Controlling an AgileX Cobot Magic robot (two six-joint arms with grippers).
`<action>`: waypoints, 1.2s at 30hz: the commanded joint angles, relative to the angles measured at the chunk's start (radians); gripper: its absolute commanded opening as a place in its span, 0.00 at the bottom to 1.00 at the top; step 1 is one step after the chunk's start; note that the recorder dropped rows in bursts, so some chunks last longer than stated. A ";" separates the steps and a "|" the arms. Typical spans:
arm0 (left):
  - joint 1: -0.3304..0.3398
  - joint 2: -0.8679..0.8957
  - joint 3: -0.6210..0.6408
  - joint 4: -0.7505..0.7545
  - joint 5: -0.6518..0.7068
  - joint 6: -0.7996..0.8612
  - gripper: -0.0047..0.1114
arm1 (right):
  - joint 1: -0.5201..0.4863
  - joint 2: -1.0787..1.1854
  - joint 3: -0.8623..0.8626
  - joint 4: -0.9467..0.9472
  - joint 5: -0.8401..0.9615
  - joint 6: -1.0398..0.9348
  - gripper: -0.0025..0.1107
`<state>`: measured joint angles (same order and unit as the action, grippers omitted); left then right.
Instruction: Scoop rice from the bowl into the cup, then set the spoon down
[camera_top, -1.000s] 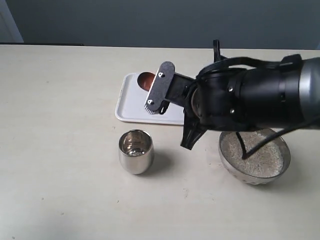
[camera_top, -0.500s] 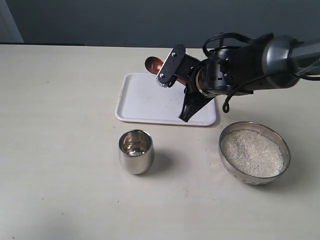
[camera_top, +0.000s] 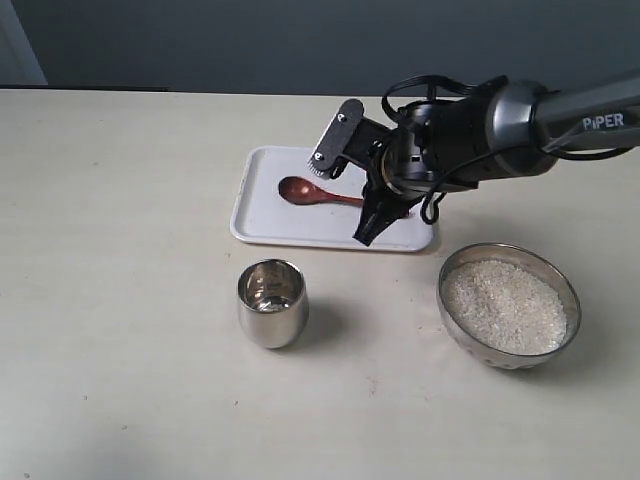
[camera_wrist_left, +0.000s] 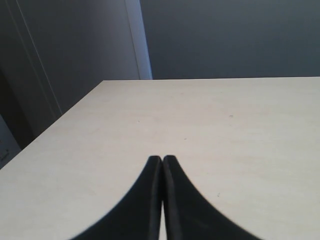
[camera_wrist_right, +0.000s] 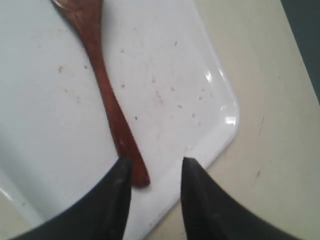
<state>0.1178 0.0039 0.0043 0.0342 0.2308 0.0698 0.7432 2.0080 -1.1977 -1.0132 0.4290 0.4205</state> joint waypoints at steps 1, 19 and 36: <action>0.000 -0.004 -0.004 -0.003 -0.013 -0.005 0.04 | -0.003 -0.041 -0.004 0.057 0.101 0.000 0.32; 0.000 -0.004 -0.004 -0.003 -0.013 -0.005 0.04 | 0.022 -0.685 -0.001 0.446 0.521 0.000 0.02; 0.000 -0.004 -0.004 -0.003 -0.013 -0.003 0.04 | 0.085 -1.221 0.076 0.796 0.792 0.002 0.02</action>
<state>0.1178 0.0039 0.0043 0.0342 0.2308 0.0698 0.8238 0.8506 -1.1241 -0.2637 1.2093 0.4212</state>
